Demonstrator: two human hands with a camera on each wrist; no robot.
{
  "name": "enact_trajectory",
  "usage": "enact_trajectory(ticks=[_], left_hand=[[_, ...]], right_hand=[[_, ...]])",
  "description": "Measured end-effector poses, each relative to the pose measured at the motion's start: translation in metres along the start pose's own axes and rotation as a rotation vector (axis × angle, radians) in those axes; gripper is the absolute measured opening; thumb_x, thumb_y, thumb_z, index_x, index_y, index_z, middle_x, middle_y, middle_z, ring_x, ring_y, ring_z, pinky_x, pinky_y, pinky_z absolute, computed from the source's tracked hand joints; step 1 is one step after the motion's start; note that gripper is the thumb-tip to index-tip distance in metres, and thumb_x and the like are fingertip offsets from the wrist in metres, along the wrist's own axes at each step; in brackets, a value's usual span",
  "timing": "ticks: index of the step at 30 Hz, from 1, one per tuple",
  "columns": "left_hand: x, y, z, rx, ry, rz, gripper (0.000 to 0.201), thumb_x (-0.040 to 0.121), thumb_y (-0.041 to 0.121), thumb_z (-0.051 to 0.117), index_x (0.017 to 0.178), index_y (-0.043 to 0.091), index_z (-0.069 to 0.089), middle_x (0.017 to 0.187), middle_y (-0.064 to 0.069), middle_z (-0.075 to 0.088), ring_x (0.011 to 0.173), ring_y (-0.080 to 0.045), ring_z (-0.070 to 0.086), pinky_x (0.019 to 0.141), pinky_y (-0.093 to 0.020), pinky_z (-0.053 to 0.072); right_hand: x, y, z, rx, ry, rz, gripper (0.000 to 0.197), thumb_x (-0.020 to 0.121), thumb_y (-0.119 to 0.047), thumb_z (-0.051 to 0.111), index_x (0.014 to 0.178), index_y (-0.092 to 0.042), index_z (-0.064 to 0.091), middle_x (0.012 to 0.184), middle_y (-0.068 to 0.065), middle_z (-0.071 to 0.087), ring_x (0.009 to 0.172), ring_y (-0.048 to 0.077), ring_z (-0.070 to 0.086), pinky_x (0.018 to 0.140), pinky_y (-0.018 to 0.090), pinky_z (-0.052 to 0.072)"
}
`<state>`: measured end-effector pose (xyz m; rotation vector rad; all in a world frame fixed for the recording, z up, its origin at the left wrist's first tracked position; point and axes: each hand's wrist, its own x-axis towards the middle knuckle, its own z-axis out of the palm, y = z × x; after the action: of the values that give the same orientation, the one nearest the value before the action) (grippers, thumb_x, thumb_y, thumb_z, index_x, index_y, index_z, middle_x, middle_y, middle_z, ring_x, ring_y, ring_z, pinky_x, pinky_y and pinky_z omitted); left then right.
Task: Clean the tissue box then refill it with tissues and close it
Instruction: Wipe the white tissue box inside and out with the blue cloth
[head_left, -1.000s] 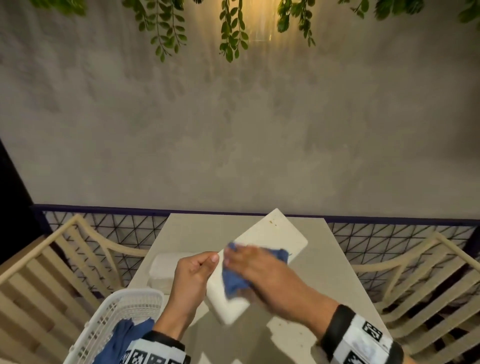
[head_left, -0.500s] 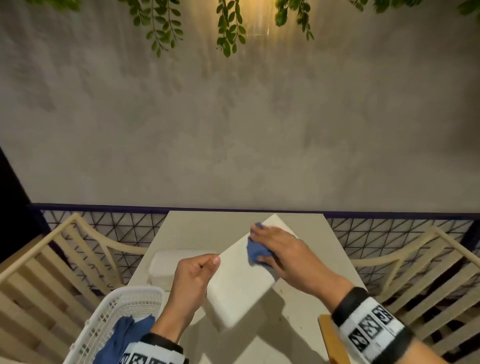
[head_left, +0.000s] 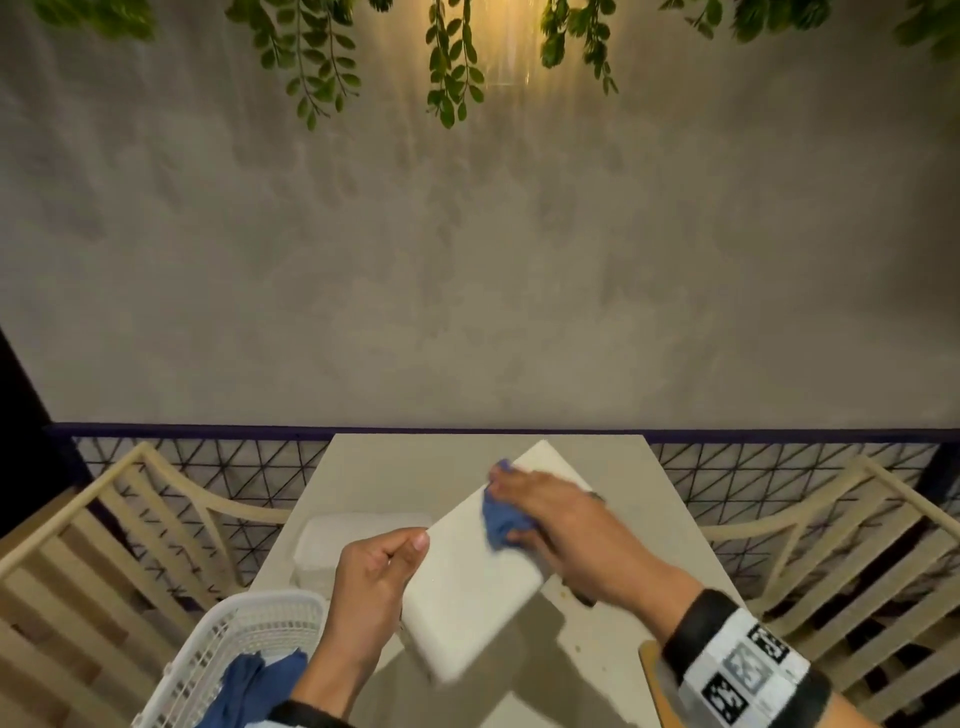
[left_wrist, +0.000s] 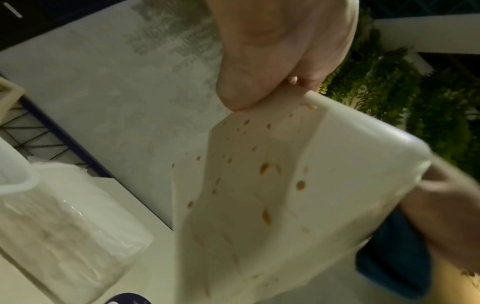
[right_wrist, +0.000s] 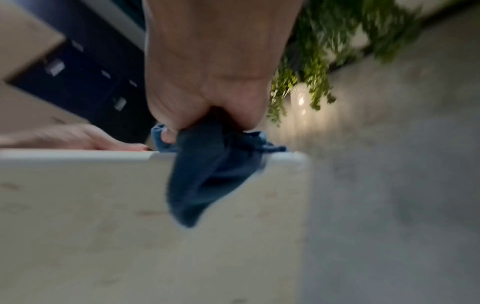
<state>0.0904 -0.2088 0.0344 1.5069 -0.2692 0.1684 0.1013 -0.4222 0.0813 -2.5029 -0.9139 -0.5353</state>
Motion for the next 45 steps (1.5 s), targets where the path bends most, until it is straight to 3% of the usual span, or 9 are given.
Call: enact_trajectory(ticks=[3,6,9,13,18,23,28,36,45], left_hand=[[0.004,0.0,0.001,0.027,0.005,0.028,0.055,0.074,0.045,0.061,0.075,-0.01,0.065,0.063,-0.023,0.058,0.065,-0.021,0.048,0.064,-0.032,0.034],[0.007,-0.001,-0.002,-0.017,0.042,0.019,0.043,0.072,0.037,0.061,0.074,-0.006,0.068,0.065,-0.025,0.062,0.064,-0.022,0.05,0.063,-0.032,0.036],[0.003,0.0,-0.01,-0.032,0.024,0.021,0.058,0.067,0.047,0.063,0.072,-0.011,0.063,0.062,-0.014,0.056,0.061,-0.019,0.044,0.053,-0.025,0.031],[0.007,0.003,0.002,-0.029,-0.024,0.034,0.042,0.075,0.038,0.068,0.073,-0.004,0.069,0.061,-0.016,0.063,0.06,-0.017,0.051,0.056,-0.025,0.036],[0.008,0.002,-0.005,-0.033,-0.008,0.041,0.074,0.064,0.058,0.069,0.07,-0.015,0.058,0.066,-0.015,0.052,0.066,-0.02,0.041,0.065,-0.033,0.03],[0.005,0.003,-0.007,0.011,-0.027,0.052,0.076,0.064,0.065,0.065,0.069,-0.011,0.061,0.065,-0.015,0.053,0.065,-0.02,0.044,0.064,-0.033,0.03],[0.005,0.003,0.004,0.057,-0.025,0.089,0.06,0.068,0.058,0.064,0.07,-0.001,0.068,0.063,-0.019,0.065,0.064,-0.018,0.05,0.062,-0.032,0.037],[0.005,0.006,-0.015,0.099,-0.068,0.053,0.058,0.065,0.058,0.064,0.06,0.0,0.063,0.053,-0.004,0.049,0.05,-0.012,0.041,0.048,-0.021,0.03],[0.032,0.029,-0.003,0.878,-0.433,-0.193,0.01,0.087,0.039,0.055,0.088,0.033,0.063,0.088,0.007,0.071,0.089,-0.015,0.063,0.076,-0.03,0.046]], right_hand=[[0.01,0.008,-0.007,-0.017,0.163,0.2,0.035,0.087,-0.014,0.062,0.122,-0.01,0.059,0.133,0.009,0.056,0.124,0.022,0.049,0.098,0.007,0.019],[0.003,-0.026,0.01,0.049,-0.019,-0.1,0.027,0.079,-0.013,0.065,0.105,-0.004,0.067,0.116,0.017,0.065,0.112,0.023,0.057,0.098,0.02,0.037],[-0.027,-0.004,0.003,0.04,-0.229,-0.27,0.039,0.094,-0.029,0.045,0.127,-0.01,0.055,0.138,0.007,0.051,0.134,0.01,0.034,0.112,0.024,0.025],[0.004,0.023,-0.013,-0.012,0.073,0.144,0.046,0.085,-0.033,0.053,0.125,-0.012,0.057,0.136,0.005,0.053,0.128,0.018,0.045,0.107,0.037,0.036],[-0.007,-0.016,0.006,0.027,-0.183,-0.336,0.032,0.092,-0.013,0.055,0.122,-0.002,0.057,0.134,0.015,0.054,0.131,0.016,0.037,0.112,0.022,0.022],[-0.001,0.024,-0.01,0.006,0.112,0.076,0.046,0.085,-0.032,0.053,0.123,-0.008,0.058,0.133,0.007,0.055,0.125,0.012,0.045,0.104,0.033,0.034],[0.005,-0.018,0.025,0.084,-0.089,-0.249,0.038,0.088,-0.017,0.051,0.125,-0.008,0.055,0.134,0.012,0.054,0.126,0.018,0.041,0.108,0.025,0.024],[0.016,0.027,-0.018,-0.012,-0.201,0.047,0.023,0.094,-0.026,0.052,0.116,-0.021,0.049,0.112,-0.004,0.051,0.1,0.011,0.042,0.084,0.021,0.033],[0.027,0.004,-0.02,-0.28,-0.25,-0.058,0.026,0.092,-0.015,0.052,0.118,-0.014,0.05,0.107,0.006,0.052,0.092,0.021,0.042,0.078,0.027,0.03]])
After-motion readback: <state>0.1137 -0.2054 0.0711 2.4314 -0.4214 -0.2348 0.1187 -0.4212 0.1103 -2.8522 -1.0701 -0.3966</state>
